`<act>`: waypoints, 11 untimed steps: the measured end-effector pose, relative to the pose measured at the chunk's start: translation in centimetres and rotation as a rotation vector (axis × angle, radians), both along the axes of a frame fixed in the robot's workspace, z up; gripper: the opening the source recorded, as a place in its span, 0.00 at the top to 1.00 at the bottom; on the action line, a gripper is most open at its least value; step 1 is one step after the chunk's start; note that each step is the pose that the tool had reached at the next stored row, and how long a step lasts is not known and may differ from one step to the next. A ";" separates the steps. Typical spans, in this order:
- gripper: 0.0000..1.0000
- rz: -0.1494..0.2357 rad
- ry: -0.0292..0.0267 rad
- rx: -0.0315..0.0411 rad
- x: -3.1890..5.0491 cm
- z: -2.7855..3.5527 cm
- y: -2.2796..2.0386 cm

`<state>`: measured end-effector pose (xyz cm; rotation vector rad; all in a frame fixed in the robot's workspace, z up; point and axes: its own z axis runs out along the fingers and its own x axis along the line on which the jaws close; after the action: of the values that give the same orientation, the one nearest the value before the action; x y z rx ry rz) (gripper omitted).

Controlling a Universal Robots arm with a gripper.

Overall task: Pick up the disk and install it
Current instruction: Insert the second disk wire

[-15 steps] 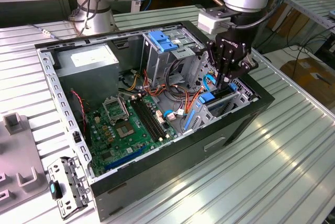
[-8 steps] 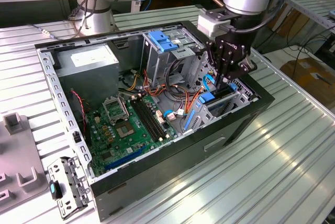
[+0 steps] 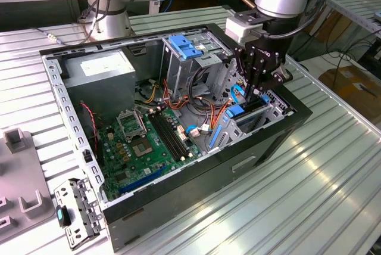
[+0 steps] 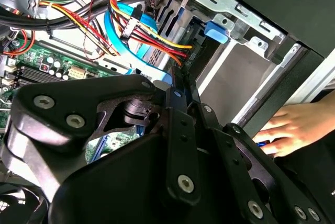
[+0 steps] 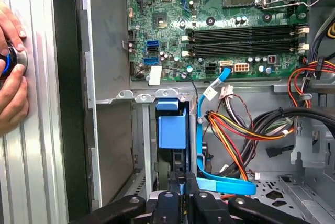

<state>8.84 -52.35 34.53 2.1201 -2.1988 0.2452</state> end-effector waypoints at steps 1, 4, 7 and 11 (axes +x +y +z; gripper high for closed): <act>0.84 0.000 0.0000 0.0000 0.00 -0.02 0.00; 0.84 0.001 0.0000 0.0000 0.05 -0.08 0.00; 0.84 0.001 0.0000 0.0001 0.13 -0.09 0.01; 0.84 0.001 0.0000 -0.0001 0.23 -0.13 0.00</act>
<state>9.07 -52.35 34.40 2.1214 -2.1974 0.2454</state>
